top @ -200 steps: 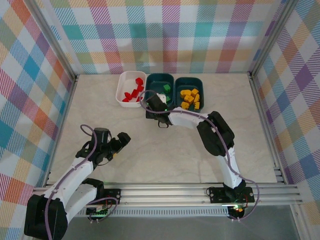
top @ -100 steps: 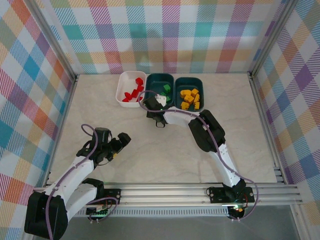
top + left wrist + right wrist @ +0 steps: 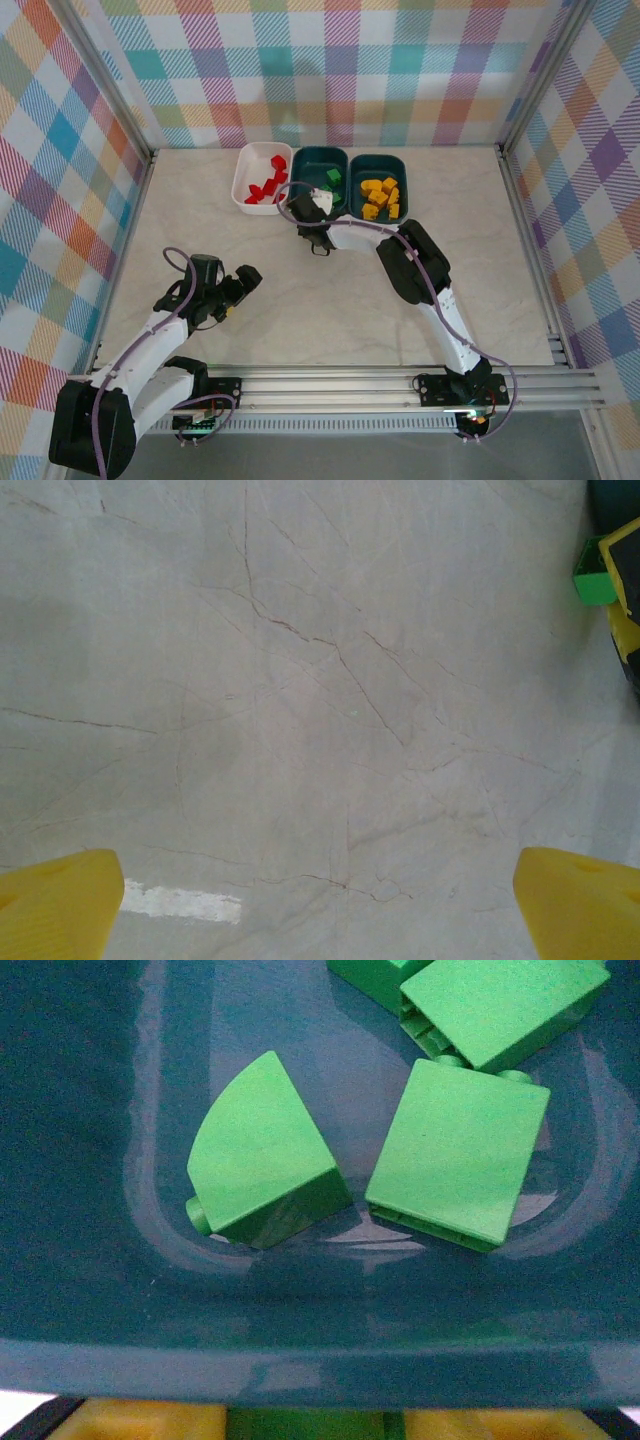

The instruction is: Sort the legos into containers by color

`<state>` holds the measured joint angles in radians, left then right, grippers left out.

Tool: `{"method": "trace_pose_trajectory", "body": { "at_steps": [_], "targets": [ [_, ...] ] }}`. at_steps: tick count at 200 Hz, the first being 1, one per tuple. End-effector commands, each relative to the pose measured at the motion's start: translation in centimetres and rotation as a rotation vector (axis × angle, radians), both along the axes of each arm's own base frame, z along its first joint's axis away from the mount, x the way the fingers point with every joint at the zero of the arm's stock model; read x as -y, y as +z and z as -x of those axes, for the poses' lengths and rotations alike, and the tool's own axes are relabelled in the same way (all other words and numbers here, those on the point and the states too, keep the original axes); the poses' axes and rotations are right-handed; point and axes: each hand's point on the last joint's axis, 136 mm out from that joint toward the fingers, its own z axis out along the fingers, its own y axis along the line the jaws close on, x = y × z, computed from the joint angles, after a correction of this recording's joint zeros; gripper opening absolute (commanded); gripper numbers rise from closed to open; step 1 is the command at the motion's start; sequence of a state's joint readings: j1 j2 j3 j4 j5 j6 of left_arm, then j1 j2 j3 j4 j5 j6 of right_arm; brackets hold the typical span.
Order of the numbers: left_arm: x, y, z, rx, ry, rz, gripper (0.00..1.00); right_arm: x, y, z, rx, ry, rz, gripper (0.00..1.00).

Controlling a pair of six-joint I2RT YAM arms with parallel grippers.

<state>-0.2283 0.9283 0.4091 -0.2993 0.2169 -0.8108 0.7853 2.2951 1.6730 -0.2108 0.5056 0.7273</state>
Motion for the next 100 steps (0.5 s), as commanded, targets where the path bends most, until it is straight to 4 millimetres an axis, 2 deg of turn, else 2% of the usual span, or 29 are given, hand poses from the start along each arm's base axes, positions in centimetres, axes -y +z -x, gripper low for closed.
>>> {"method": "trace_pose_trajectory", "body": {
  "at_steps": [1, 49, 74, 82, 100],
  "targets": [
    [0.5, 1.1, -0.8, 0.037, -0.021, -0.001, 1.0, -0.2, 1.0, 1.0, 0.021, 0.037, 0.01, 0.39],
    [0.9, 1.4, -0.9, 0.043, -0.039, -0.002, 1.0, -0.5, 2.7, 2.6, 0.064, 0.087, 0.0, 0.38],
    [1.3, 1.4, -1.0, 0.039, -0.055, -0.015, 1.0, -0.6, 4.2, 4.2, 0.096, 0.135, -0.044, 0.38],
    [1.7, 1.9, -1.7, 0.07, -0.061, -0.008, 1.0, -0.6, 4.7, 4.7, 0.093, 0.149, -0.063, 0.38],
    [2.2, 1.5, -1.9, 0.058, -0.074, -0.01, 1.0, -0.5, 6.3, 5.1, 0.109, 0.167, -0.084, 0.38]
  ]
}}
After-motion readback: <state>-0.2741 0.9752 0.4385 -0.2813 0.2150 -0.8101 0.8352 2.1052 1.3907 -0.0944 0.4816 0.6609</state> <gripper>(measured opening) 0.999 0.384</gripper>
